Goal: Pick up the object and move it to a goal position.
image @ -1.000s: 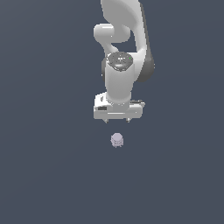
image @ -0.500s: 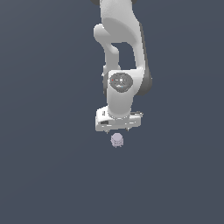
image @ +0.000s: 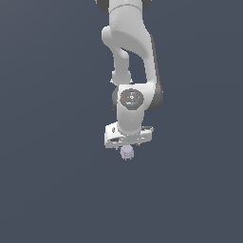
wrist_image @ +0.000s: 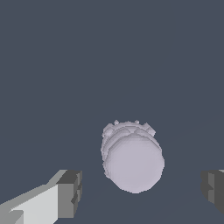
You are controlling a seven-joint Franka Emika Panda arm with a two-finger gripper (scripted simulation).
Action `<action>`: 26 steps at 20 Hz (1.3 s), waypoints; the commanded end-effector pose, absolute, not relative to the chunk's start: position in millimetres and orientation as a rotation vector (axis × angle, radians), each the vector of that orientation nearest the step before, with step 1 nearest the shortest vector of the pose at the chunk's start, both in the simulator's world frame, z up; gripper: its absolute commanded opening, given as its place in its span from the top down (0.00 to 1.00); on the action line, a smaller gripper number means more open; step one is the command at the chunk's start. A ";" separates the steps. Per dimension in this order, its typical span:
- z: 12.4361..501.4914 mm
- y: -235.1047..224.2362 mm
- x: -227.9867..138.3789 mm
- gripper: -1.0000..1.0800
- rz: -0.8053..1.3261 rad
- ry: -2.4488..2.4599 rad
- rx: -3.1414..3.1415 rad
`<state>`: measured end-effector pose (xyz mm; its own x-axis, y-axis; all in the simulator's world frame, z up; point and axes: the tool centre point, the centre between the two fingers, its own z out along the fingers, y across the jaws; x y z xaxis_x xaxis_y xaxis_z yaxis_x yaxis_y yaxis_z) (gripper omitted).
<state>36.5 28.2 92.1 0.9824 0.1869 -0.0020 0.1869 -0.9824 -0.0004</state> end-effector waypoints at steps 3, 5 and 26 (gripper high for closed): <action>88.7 28.1 36.7 0.04 0.002 -0.295 -3.128; 82.2 28.1 36.6 0.04 0.002 -0.296 -3.128; 41.5 28.4 37.4 1.00 0.000 -0.300 -3.127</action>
<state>37.4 28.3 41.7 0.9818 0.1901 0.0002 0.1901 -0.9818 0.0001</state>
